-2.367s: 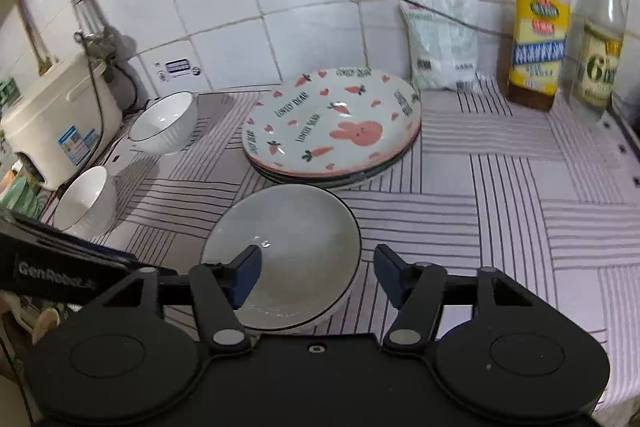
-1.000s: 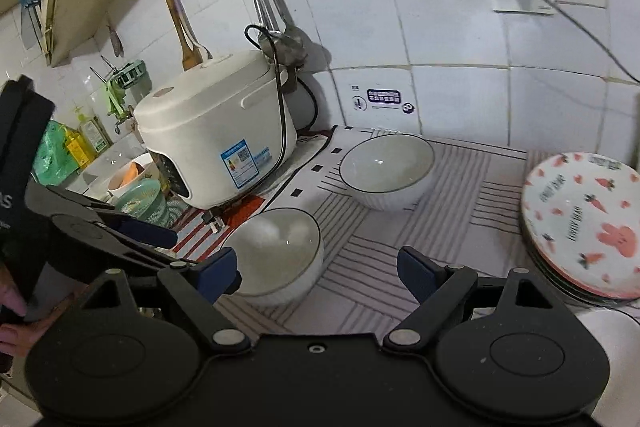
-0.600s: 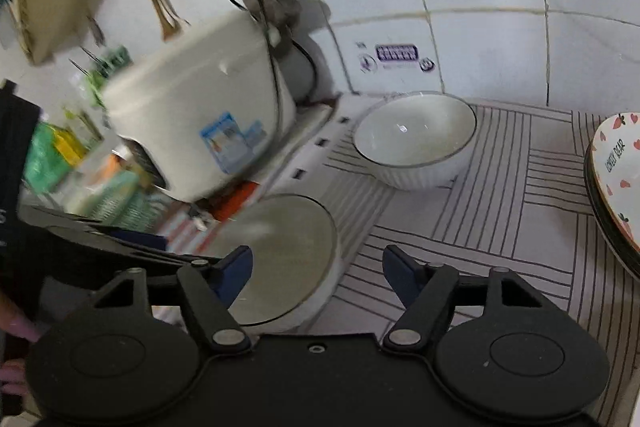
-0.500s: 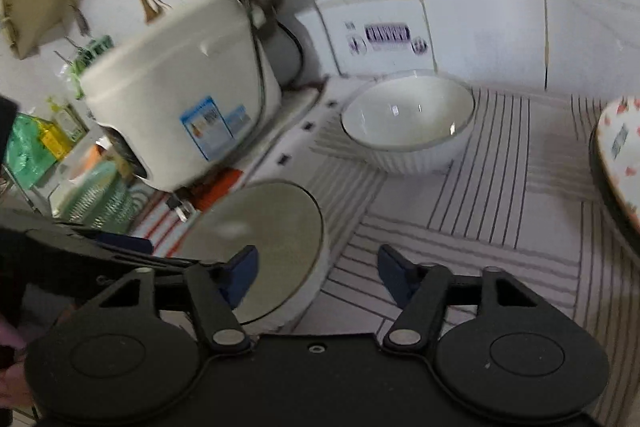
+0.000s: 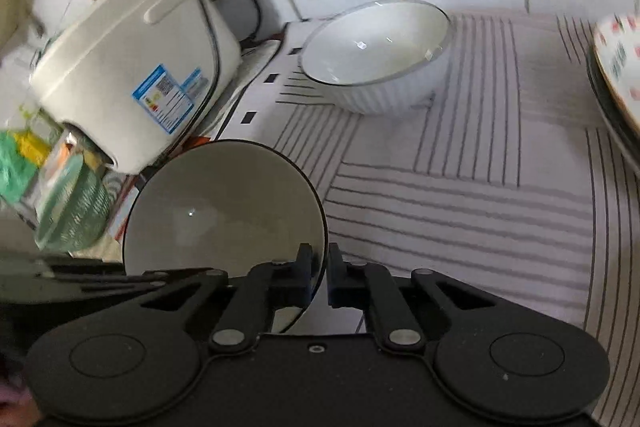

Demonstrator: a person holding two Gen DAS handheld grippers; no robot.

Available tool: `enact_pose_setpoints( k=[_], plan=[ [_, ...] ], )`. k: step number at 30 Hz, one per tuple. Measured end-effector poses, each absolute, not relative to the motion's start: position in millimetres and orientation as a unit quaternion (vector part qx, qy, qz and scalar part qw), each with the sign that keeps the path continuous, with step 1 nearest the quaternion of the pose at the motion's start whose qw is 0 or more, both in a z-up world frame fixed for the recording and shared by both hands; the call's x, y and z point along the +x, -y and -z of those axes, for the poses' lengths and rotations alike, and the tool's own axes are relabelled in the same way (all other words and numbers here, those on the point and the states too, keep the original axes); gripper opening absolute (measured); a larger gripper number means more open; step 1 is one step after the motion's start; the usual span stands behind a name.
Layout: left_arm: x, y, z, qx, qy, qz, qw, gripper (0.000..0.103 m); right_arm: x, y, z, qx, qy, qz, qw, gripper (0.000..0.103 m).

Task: Organize plates and bowls
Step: 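Move both grippers to the bowl by the rice cooker and close, then carry the second white bowl and lower it into the first bowl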

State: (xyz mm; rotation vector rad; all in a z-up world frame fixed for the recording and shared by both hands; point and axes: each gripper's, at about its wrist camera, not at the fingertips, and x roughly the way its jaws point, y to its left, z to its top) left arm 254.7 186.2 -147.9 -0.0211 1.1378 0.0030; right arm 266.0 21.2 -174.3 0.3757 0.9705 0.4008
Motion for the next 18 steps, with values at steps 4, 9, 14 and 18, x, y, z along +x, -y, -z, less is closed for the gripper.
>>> enact_pose_setpoints(
  k=[4,9,14,18],
  plan=[
    [244,-179,140,-0.018,-0.531,0.003,0.847,0.018,254,-9,165,0.181,-0.457,-0.188,0.851,0.010],
    [232,-169,129,-0.032,-0.529,0.008,0.848,0.017,248,5,151,0.180,-0.459,-0.193,0.848,0.010],
    [219,-156,108,-0.030,-0.522,0.018,0.852,0.017,237,22,133,0.191,-0.455,-0.200,0.846,0.010],
    [208,-143,91,-0.031,-0.515,0.036,0.856,0.017,222,40,114,0.190,-0.441,-0.203,0.853,0.010]
  ],
)
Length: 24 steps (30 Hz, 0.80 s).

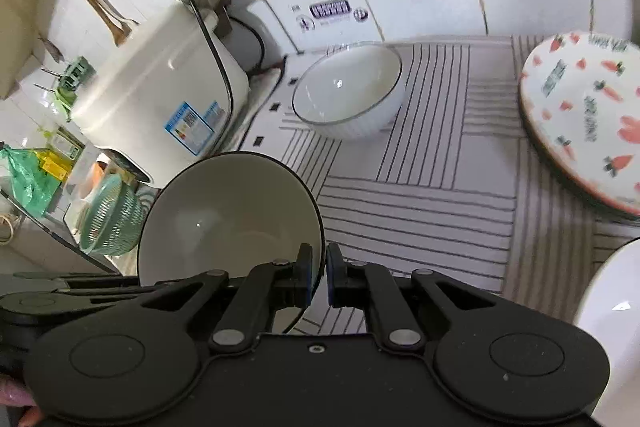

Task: Organize plates and bowls
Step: 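Carry the second white bowl and lower it into the first bowl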

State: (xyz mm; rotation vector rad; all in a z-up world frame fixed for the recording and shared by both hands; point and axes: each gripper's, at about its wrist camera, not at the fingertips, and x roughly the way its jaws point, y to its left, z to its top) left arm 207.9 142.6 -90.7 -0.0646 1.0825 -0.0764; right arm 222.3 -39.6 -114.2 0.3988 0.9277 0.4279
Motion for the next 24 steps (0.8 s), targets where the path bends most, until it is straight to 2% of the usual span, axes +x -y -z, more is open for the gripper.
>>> enact_pose_setpoints(
  k=[12,24],
  plan=[
    [178,-79,62,-0.019,-0.524,0.089,0.847,0.017,174,103,74,0.170,-0.418,-0.180,0.874,0.010],
    [176,-3,52,0.032,-0.525,0.145,0.838,0.018,139,169,66,0.173,-0.397,-0.120,0.893,0.011]
  ],
)
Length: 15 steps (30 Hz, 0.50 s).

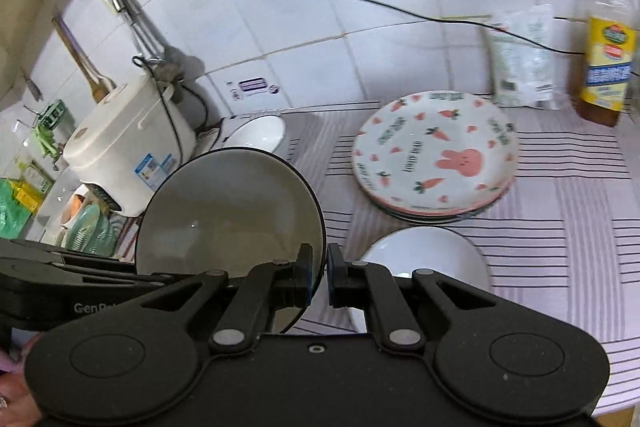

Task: Organize plates and bowls
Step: 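Carry the second white bowl and lower it into the first bowl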

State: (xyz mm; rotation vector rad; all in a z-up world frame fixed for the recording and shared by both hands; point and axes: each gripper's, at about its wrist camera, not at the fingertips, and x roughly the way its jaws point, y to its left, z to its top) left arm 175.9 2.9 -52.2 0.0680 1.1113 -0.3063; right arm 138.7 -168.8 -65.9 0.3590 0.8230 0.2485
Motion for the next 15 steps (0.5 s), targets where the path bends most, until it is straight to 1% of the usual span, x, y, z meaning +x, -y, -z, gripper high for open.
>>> enact_pose_setpoints(
  k=[8,15],
  plan=[
    [180,35,68,0.049,-0.546,0.166,0.820,0.018,124,195,80,0.160,-0.399,-0.082,0.899,0.011],
    [191,56,87,0.045,-0.568,0.162,0.805,0.019,122,219,102,0.191,-0.399,-0.068,0.894,0.011]
  ],
)
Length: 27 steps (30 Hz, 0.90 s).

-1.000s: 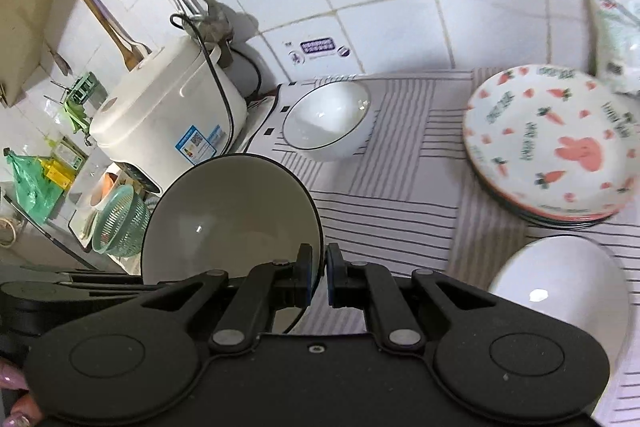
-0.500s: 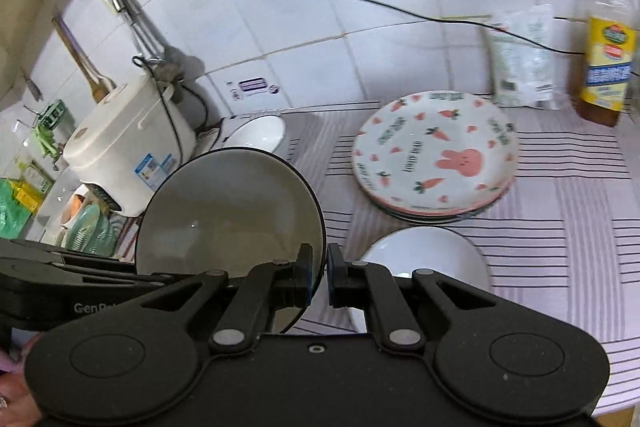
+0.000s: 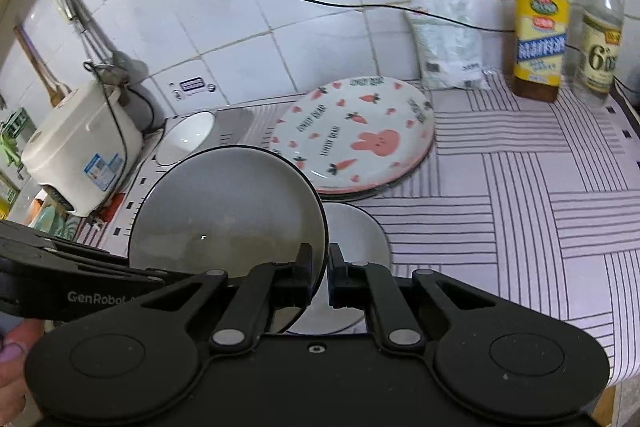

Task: Organize plates and bowls
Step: 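Carry the second white bowl and lower it into the first bowl, then open both grippers and pull back from the stacked bowls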

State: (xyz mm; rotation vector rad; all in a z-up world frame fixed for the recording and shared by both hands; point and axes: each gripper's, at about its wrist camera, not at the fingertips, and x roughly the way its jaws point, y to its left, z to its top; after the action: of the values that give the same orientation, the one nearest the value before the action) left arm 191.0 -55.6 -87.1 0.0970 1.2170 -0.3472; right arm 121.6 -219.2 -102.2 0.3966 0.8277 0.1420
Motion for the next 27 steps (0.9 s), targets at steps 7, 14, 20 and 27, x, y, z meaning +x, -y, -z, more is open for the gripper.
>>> enact_pose_setpoints(
  k=[7,14,20,27],
  plan=[
    [204,70,106,0.047,-0.589,0.153,0.792,0.022,123,234,124,0.223,-0.389,-0.063,0.892,0.011],
    [214,77,128,0.064,-0.606,0.148,0.779,0.026,130,226,137,0.184,-0.394,-0.049,0.899,0.011],
    [220,78,137,0.063,-0.615,0.149,0.772,0.029,133,218,141,0.138,-0.395,-0.041,0.907,0.011],
    [225,82,143,0.066,-0.622,0.147,0.766,0.034,133,203,138,0.057,-0.378,-0.032,0.923,0.013]
  ],
)
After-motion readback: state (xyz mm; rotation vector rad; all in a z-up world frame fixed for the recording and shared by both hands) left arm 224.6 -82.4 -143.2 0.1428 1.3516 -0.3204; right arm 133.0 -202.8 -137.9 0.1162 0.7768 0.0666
